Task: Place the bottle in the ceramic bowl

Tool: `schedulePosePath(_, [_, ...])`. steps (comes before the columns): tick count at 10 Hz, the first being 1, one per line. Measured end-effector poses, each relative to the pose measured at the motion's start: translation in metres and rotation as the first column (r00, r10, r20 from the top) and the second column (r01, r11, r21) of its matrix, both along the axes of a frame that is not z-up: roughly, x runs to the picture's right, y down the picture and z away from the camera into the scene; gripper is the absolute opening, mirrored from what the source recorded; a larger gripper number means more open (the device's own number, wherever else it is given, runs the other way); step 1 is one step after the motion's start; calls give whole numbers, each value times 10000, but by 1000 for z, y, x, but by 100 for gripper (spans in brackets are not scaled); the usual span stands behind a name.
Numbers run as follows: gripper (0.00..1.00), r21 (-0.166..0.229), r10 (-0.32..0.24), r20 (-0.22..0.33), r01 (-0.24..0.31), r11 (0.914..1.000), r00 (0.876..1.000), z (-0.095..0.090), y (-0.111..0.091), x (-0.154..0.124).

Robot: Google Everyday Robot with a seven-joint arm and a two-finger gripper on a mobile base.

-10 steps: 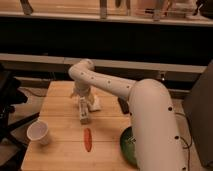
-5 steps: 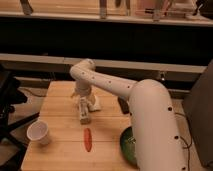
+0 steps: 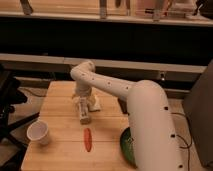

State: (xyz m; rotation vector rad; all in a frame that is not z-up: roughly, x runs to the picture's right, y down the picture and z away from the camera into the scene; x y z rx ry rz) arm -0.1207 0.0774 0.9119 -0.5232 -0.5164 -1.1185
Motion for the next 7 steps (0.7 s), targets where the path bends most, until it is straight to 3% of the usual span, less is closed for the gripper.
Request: schedulePosePath(7, [80,-68,-15,-174,14,10000,9998,7,9,5])
